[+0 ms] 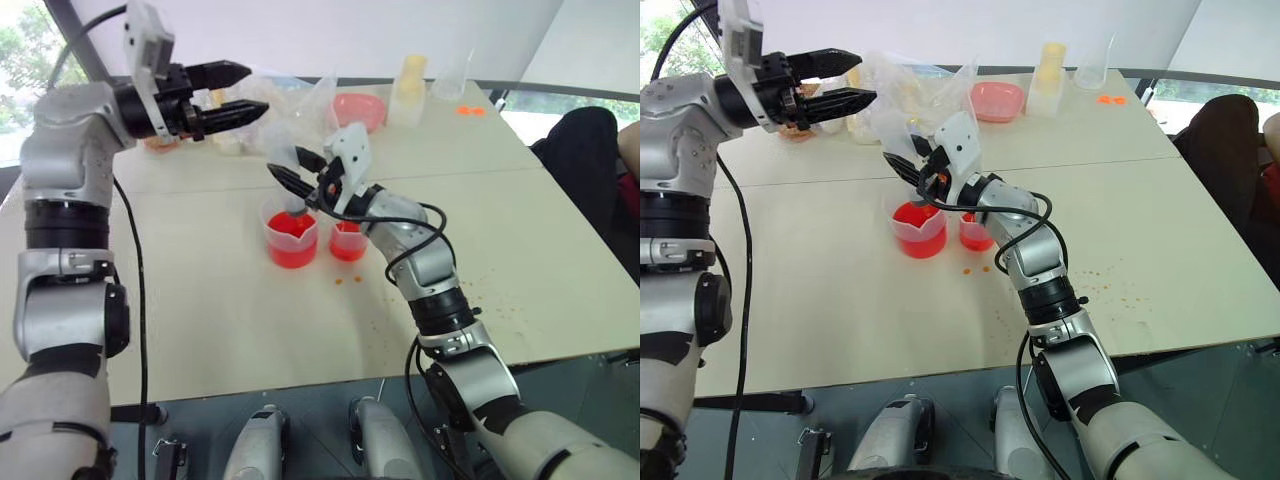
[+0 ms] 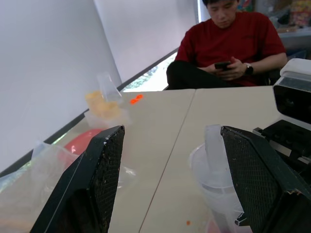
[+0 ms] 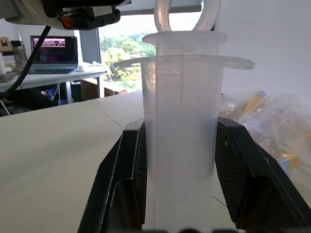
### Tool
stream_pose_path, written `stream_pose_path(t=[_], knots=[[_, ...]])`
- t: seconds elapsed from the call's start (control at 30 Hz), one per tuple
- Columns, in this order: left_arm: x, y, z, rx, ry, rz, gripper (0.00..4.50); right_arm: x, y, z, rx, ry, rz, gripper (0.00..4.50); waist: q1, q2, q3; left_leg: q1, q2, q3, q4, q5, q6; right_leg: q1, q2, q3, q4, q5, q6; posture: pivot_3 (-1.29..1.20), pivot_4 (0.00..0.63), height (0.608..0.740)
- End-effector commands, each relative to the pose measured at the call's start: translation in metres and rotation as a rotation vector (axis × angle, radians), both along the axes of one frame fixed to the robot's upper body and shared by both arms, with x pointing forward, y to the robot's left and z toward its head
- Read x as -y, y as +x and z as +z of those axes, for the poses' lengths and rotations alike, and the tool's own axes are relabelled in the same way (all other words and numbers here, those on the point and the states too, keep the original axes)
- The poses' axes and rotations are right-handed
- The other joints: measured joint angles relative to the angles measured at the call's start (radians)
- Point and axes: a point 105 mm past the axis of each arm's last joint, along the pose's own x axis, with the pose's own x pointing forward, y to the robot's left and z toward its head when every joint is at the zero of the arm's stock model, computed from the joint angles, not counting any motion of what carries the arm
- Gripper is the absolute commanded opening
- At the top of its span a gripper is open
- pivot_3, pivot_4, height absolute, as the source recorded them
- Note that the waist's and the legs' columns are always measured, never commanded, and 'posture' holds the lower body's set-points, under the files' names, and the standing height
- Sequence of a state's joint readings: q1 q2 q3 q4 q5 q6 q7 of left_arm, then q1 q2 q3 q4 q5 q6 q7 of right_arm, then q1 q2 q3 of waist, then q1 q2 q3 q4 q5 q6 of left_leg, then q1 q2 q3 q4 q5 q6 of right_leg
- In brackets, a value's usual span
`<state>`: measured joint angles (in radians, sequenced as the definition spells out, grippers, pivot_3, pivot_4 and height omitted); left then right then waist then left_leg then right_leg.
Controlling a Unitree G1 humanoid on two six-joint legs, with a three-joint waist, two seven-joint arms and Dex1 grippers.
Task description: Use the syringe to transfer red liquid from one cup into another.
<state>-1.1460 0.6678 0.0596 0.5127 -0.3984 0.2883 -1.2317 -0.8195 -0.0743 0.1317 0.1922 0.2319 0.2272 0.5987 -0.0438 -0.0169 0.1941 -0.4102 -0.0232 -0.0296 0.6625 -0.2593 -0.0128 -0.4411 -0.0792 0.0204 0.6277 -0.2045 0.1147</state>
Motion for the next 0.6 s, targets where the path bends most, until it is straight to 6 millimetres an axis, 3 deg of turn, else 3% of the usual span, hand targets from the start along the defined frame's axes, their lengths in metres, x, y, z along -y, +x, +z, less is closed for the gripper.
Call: stream_pose_path(t=[0.03, 0.6], knots=[[0.003, -0.003, 0.011, 0.059, 0.019, -0.013, 3.31, -0.001, -0.005, 0.011, 0.044, 0.034, 0.0, 1.43, -0.001, 0.0, 0.0, 0.0, 0.0, 0.0, 0.0, 0.0, 0.0, 0.0, 0.0, 0.0, 0.0, 0.0, 0.0, 0.0, 0.15, 0.74], [0.006, 0.019, -0.005, 0.145, 0.175, 0.084, 3.31, -0.01, -0.012, 0.009, 0.028, 0.068, 0.014, 1.43, 0.0, 0.0, 0.0, 0.0, 0.0, 0.0, 0.001, 0.0, 0.0, 0.0, 0.0, 0.001, 0.001, 0.0, 0.0, 0.0, 0.15, 0.74]])
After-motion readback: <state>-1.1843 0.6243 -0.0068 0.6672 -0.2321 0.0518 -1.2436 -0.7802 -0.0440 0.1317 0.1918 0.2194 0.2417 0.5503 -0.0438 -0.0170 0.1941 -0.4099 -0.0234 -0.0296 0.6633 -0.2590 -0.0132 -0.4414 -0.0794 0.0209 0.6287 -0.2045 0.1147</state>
